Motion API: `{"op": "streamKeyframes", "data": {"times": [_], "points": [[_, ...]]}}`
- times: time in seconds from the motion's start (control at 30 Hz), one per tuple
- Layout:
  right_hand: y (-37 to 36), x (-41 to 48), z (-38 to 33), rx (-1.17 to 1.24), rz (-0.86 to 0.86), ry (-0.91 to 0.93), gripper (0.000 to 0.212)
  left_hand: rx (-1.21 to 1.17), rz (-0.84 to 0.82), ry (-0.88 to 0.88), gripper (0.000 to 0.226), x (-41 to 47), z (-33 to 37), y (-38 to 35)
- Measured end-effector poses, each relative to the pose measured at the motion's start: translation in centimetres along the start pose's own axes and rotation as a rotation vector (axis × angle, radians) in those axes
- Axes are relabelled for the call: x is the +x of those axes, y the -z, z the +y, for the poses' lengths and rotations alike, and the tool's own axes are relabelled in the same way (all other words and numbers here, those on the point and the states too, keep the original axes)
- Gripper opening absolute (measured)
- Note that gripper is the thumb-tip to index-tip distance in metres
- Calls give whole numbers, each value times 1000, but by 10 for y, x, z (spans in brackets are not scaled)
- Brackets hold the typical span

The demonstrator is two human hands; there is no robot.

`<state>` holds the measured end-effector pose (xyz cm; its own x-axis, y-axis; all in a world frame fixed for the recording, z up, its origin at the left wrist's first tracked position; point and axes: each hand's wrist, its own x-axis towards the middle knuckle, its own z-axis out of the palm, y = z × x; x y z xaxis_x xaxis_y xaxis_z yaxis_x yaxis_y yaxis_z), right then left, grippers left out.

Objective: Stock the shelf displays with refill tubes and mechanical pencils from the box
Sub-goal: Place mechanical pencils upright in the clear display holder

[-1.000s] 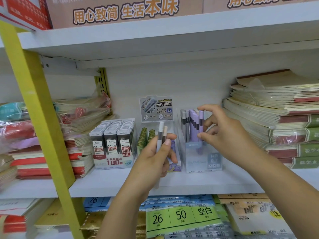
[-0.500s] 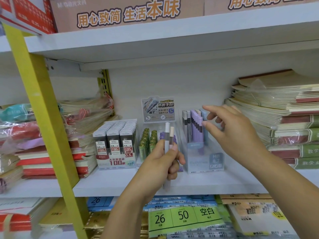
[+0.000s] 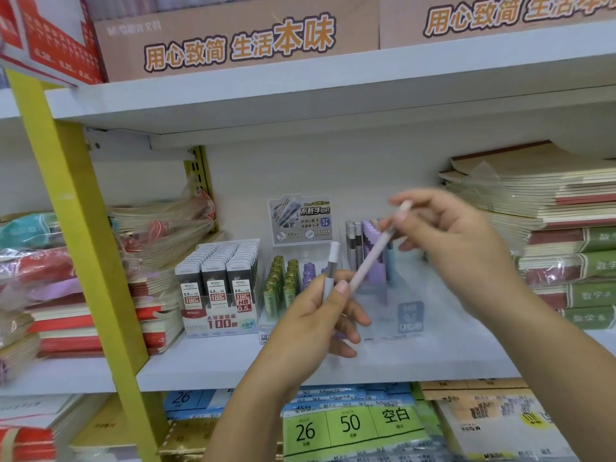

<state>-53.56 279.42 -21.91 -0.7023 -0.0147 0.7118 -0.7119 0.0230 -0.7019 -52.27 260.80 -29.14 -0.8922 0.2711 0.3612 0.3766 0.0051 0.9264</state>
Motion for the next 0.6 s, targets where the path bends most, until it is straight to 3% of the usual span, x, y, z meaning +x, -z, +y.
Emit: {"op": "streamKeyframes", "data": {"times": [0.1, 0.2, 0.43, 0.6], "points": [[21, 11, -2, -29, 201, 125, 18, 25, 54, 10, 26, 1, -1, 5], [34, 14, 4, -160, 241, 226, 20, 0, 85, 28, 23, 3, -3, 8], [30, 15, 34, -415, 139, 165, 28, -62, 123, 60, 23, 5, -2, 6], [22, 12, 50, -562, 28, 139, 17, 16, 132, 1, 28, 5, -4, 4]]}}
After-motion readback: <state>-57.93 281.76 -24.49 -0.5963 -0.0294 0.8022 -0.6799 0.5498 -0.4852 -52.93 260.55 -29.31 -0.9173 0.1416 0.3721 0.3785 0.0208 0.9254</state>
